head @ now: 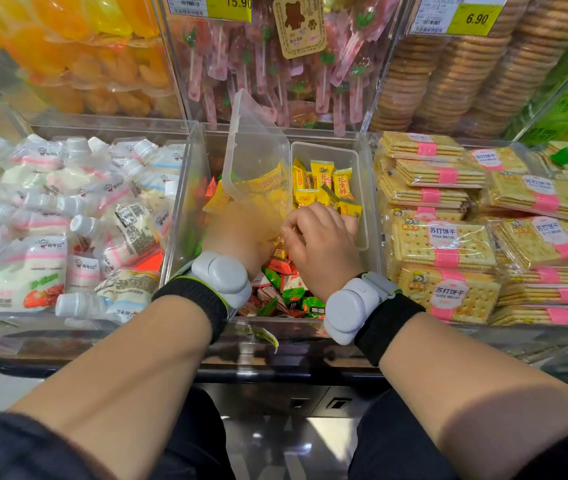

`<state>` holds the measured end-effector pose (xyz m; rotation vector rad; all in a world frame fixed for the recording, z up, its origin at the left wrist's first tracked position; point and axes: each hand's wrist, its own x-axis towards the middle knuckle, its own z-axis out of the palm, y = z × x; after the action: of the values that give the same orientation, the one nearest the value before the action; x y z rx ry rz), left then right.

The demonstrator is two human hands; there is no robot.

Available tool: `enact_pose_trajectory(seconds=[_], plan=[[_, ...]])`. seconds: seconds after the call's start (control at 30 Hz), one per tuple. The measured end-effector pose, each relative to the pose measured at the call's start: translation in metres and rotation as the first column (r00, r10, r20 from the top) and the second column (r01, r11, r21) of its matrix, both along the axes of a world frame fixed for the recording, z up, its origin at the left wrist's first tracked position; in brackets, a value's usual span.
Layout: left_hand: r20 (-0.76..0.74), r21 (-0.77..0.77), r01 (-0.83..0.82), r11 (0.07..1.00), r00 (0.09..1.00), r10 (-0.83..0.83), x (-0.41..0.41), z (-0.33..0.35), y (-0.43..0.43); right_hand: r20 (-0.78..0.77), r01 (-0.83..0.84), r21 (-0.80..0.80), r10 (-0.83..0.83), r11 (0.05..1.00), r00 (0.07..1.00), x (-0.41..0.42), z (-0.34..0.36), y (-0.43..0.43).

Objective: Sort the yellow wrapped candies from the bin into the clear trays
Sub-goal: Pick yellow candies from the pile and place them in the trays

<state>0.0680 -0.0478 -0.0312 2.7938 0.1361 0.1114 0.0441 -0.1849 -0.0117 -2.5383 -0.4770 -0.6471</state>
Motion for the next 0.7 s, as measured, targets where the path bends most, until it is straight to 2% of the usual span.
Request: enact_pose_trajectory(seconds=[0.43, 0.7], plan=[[-0.035, 0.046, 0.091, 0.995, 0.995, -0.089, -0.025, 0.006, 0.014, 0.001, -0.019, -0.029, 0.019, 0.999, 1.000, 0.001, -0.003, -0.001], [-0.107, 0.112, 0.168, 0.979, 0.982, -0.156, -0.047, 0.011, 0.018, -0.044, -0.033, -0.118, 0.028, 0.992, 0.999, 0.003, -0.004, -0.002]])
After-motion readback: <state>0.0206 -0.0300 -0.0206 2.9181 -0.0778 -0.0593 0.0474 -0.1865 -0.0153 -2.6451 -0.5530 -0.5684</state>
